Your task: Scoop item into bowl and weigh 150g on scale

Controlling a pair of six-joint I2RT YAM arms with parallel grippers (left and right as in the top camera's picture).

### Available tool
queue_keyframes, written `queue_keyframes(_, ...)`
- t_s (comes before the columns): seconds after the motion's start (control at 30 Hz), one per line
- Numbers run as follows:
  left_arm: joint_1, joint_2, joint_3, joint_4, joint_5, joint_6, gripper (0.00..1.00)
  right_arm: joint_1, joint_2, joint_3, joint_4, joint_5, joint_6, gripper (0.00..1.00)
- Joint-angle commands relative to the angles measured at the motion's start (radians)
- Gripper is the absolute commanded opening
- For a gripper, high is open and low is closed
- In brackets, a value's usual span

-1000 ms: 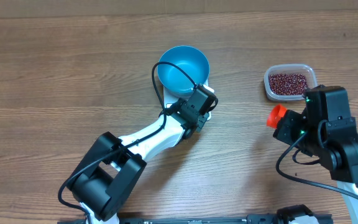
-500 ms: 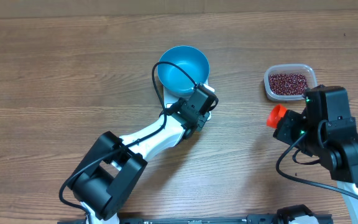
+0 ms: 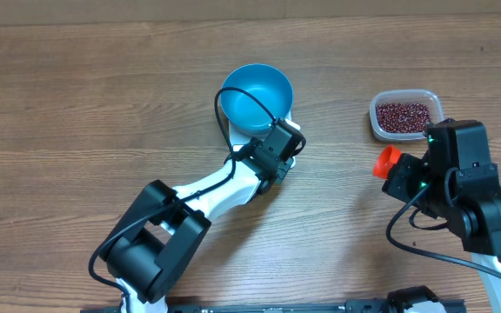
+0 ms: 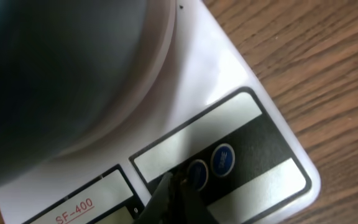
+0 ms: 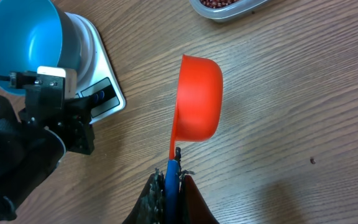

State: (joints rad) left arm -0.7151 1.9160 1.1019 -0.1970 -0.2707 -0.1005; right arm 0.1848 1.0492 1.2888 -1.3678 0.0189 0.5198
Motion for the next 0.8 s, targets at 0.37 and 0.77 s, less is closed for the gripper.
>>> queue_keyframes(0.37,0.002,0.033,-0.003,0.011,-0.01,0.017,0.04,0.005,-0.006,0.027,0.008,0.014,-0.005,0.04)
queue_keyframes(0.77,0.003,0.035,-0.003,0.006,-0.018,0.019,0.04,0.005,-0.006,0.027,0.008,0.014,-0.005,0.04)
